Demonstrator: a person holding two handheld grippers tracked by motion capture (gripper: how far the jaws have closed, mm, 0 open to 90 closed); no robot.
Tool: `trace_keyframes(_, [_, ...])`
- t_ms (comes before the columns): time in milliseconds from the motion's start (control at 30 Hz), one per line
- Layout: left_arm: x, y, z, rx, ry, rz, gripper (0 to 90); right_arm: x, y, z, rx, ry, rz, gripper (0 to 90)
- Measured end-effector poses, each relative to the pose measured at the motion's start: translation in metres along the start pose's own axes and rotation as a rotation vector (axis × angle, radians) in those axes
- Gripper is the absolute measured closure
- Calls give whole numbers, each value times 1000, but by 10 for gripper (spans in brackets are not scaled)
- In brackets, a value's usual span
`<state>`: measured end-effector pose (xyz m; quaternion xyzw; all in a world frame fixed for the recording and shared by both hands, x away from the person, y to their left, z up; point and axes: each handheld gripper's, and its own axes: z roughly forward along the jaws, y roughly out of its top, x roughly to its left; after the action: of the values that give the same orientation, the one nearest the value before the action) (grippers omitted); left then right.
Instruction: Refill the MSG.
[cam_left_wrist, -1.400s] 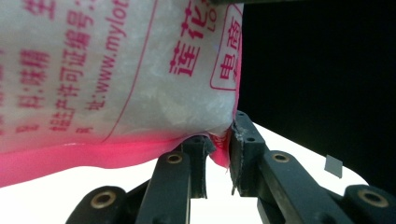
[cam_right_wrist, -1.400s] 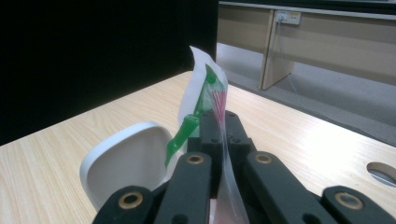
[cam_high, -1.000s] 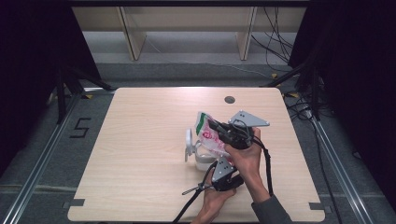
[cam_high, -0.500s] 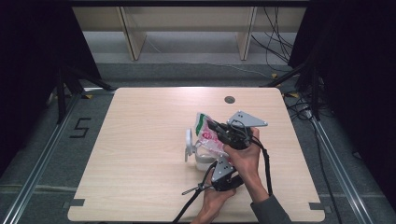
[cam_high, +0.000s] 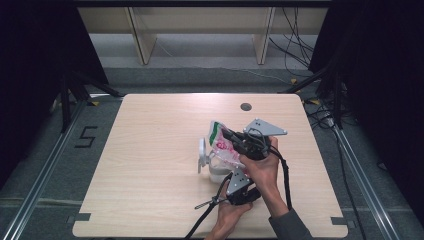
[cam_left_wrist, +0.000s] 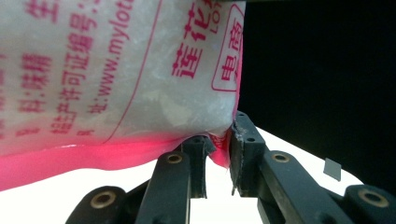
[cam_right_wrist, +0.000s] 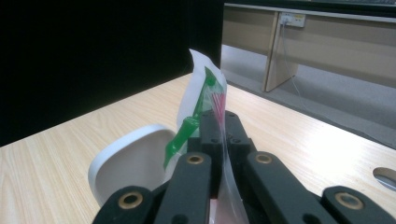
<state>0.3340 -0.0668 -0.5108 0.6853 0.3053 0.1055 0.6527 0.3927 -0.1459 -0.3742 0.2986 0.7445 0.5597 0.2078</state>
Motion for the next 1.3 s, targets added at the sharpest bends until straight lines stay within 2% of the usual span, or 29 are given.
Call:
trace_keyframes(33, [0, 0, 0, 4, 4, 0, 776, 0, 0, -1, 9, -3, 16, 900])
trace_keyframes(133, [0, 0, 0, 6, 5, -1, 776, 0, 0, -1, 9, -3, 16, 900])
trace_keyframes(167, [0, 0, 0, 6, 5, -1, 776, -1, 0, -1, 3, -12, -5, 900])
trace_keyframes(233, [0, 0, -1, 5, 6, 0, 776, 0, 0, 0, -2, 4, 24, 900])
trace_keyframes(267, [1, -1, 1, -21, -14, -5, 776, 2, 0, -1, -2, -6, 40, 900])
trace_keyframes(300, [0, -1, 1, -22, -14, -5, 776, 0, 0, -1, -3, -3, 16, 900])
trace_keyframes(400, [0, 0, 0, -7, -3, -4, 777, 2, 1, -1, 9, -2, 16, 900])
trace_keyframes(433, [1, 0, 0, -2, -5, 1, 777, 0, 1, -1, 5, -10, -2, 900])
trace_keyframes(467, [1, 0, 0, -4, -4, 0, 777, 1, 0, 0, 2, 2, 17, 900])
trace_keyframes(500, [1, 0, 0, -8, -5, -3, 777, 0, 1, -1, 4, -12, 3, 900])
trace_keyframes(567, [0, 1, 0, -3, -2, -3, 777, 2, 1, -1, 4, -3, 23, 900])
trace_keyframes(633, [1, 1, 2, -20, -16, -4, 777, 1, 2, -1, -1, -12, 6, 900])
trace_keyframes(667, [1, 1, 1, -12, -7, -5, 777, 0, 2, -1, -1, -14, 5, 900])
trace_keyframes(733, [2, 1, 2, -14, -9, -5, 777, 2, 1, -1, 3, -9, 28, 900])
trace_keyframes(800, [2, 1, 2, -12, -10, -7, 777, 1, 2, 0, 0, -5, 22, 900])
trace_keyframes(833, [2, 2, 2, -7, -8, -7, 777, 0, 2, 1, -2, 1, -2, 900])
trace_keyframes(867, [3, 2, 2, -5, -8, -3, 777, 1, 2, 1, 4, -10, 15, 900])
trace_keyframes(933, [3, 2, 2, -11, -7, -8, 777, 1, 2, 1, 0, 0, 13, 900])
trace_keyframes(967, [3, 2, 2, -12, -7, -7, 777, 0, 2, 1, -13, -6, -10, 900])
trace_keyframes(1000, [3, 2, 2, -12, -7, -6, 778, 0, 2, 1, -15, -12, -12, 900])
trace_keyframes(1067, [3, 2, 2, -7, -7, -4, 777, 1, 3, 1, 1, 0, 14, 900])
trace_keyframes(1133, [3, 2, 2, -7, -8, -4, 778, 1, 3, 1, -1, 2, 8, 900])
trace_keyframes(1167, [3, 2, 2, -9, -8, -4, 778, 1, 3, 1, -11, -15, -5, 900])
trace_keyframes(1200, [3, 2, 2, -10, -7, -6, 777, 1, 3, 1, 3, 1, 12, 900])
trace_keyframes(1300, [3, 2, 1, -2, -8, -4, 777, 0, 2, 1, -1, 1, 17, 900])
